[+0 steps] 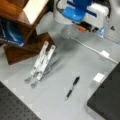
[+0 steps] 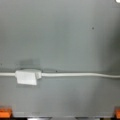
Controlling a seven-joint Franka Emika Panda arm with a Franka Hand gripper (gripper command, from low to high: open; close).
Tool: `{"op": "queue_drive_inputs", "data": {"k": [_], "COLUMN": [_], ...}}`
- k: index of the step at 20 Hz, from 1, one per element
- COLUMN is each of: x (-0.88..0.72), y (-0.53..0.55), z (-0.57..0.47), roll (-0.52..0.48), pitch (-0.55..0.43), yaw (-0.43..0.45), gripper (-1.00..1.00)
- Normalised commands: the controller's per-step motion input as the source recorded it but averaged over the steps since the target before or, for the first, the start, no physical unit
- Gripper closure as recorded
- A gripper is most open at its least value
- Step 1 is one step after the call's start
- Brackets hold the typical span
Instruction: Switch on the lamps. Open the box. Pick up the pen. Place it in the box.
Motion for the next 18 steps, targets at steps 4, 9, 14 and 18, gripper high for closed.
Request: {"op": "queue_drive_inputs", "data": {"k": [4, 9, 14, 18], "x": [-0.06, -0.29, -0.50, -0.52], "y": [0.02, -0.03, -0.11, -0.05], "z": [-0.02, -0.07, -0.07, -0.19], "roll": [-0.033, -0.027, 0.048, 0.067], "pitch": [0.006, 0.001, -0.011, -0.090], "yaw": [0.274, 0.195, 0.091, 0.019], "gripper": [-1.00, -1.00, -1.00, -1.00]}}
